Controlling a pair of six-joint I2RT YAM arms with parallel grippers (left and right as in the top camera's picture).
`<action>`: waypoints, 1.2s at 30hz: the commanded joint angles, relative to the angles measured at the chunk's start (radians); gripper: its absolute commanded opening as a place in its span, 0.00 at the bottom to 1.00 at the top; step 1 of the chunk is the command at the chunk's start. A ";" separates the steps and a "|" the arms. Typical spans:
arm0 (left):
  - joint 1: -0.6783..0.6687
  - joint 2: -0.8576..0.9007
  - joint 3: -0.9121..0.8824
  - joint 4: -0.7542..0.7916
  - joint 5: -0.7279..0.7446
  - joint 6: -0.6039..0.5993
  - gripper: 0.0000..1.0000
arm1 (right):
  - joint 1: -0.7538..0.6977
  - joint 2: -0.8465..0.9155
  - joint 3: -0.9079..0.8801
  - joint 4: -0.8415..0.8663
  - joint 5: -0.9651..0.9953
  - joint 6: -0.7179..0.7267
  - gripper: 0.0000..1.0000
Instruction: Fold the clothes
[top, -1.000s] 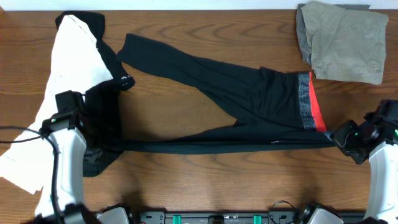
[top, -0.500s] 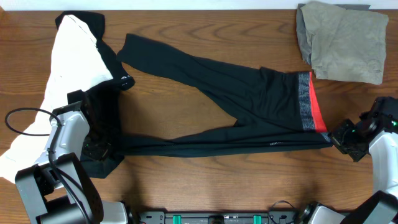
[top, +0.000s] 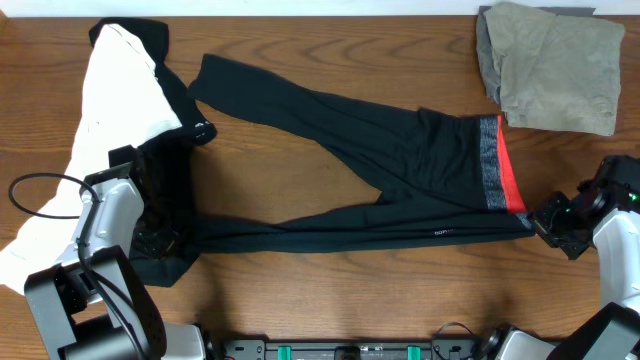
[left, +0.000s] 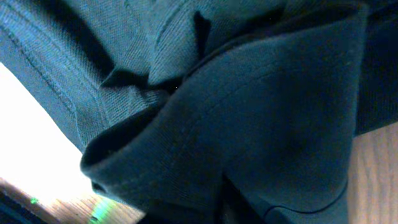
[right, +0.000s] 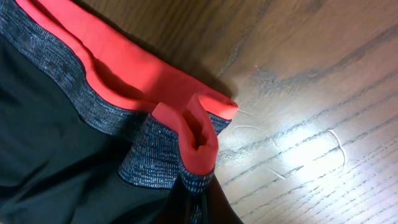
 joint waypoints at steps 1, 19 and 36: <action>0.000 0.003 -0.002 -0.009 -0.018 0.004 0.22 | -0.007 0.001 0.024 0.006 0.029 -0.018 0.01; 0.000 0.003 -0.002 0.010 0.045 -0.001 0.31 | -0.007 0.001 0.024 0.005 0.029 -0.024 0.01; -0.060 0.003 -0.002 0.015 0.080 -0.012 0.31 | -0.007 0.001 0.024 0.006 0.029 -0.024 0.01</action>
